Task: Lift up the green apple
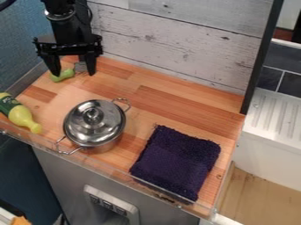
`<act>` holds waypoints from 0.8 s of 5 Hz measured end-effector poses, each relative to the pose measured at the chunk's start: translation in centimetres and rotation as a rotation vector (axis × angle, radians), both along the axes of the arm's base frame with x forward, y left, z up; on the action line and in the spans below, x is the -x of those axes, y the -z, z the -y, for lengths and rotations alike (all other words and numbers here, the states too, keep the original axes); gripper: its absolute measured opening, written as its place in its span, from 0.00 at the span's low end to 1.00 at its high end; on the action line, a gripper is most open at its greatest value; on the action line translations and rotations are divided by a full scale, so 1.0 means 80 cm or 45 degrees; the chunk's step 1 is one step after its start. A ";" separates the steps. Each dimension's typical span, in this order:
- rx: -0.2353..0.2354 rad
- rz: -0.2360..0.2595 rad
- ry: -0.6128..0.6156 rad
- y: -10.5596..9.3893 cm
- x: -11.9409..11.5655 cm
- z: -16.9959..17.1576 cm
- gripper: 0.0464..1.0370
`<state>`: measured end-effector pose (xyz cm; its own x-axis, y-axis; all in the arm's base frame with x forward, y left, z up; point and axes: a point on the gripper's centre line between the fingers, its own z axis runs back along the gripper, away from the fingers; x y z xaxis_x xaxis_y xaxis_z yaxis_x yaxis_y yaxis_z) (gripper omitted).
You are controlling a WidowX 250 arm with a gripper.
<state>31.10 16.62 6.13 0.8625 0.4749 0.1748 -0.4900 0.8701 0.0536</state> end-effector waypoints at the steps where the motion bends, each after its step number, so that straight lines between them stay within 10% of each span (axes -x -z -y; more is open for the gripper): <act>1: -0.018 -0.051 0.183 0.006 -0.001 -0.026 0.96; 4: -0.022 -0.100 0.705 0.030 -0.015 -0.069 0.96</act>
<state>32.28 22.14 3.75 0.9930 -0.0553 0.1040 0.0462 0.9950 0.0882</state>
